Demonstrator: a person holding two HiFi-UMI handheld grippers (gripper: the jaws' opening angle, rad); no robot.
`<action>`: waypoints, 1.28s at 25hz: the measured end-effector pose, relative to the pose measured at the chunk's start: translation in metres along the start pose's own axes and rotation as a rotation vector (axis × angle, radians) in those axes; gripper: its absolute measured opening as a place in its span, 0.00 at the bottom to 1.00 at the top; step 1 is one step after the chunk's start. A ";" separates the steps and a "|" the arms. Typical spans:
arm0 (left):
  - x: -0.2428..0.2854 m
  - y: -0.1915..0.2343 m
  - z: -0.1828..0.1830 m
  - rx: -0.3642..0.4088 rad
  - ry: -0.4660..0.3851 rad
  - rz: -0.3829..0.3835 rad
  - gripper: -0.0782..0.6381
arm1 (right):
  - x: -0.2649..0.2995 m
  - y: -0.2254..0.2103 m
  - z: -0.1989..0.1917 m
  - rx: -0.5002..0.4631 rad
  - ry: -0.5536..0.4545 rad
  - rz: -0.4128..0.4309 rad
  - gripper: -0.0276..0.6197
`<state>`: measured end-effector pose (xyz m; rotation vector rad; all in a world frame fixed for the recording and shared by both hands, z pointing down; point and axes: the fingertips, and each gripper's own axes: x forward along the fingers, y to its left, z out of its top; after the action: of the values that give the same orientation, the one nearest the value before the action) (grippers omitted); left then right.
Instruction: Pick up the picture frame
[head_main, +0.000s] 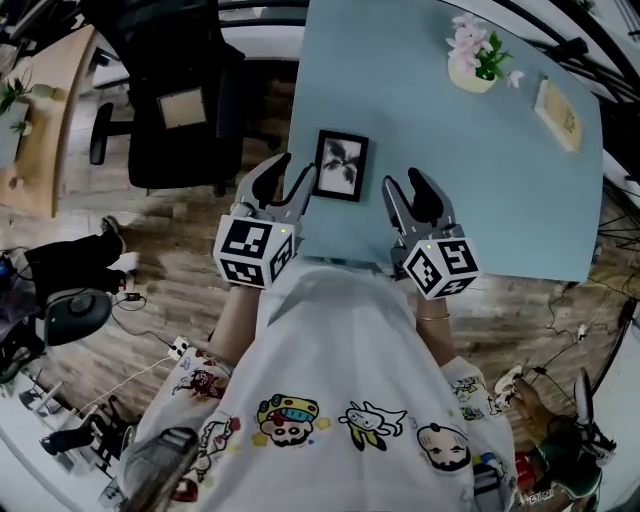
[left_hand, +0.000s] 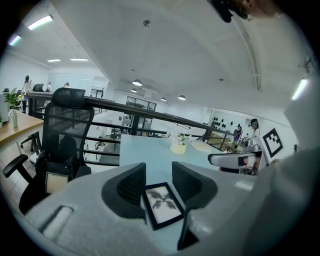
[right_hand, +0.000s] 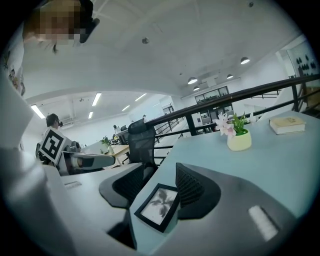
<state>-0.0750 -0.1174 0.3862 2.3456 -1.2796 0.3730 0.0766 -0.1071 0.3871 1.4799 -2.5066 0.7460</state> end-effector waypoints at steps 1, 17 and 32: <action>0.003 0.000 -0.001 0.000 0.008 -0.007 0.34 | 0.001 -0.001 0.000 0.006 0.002 -0.005 0.35; 0.043 0.009 -0.034 -0.014 0.132 -0.066 0.33 | 0.029 -0.014 -0.031 0.078 0.078 -0.026 0.34; 0.071 0.015 -0.095 -0.069 0.248 -0.044 0.33 | 0.055 -0.027 -0.089 0.219 0.191 0.023 0.34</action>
<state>-0.0522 -0.1286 0.5025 2.1859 -1.1043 0.5765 0.0602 -0.1180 0.4934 1.3688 -2.3656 1.1397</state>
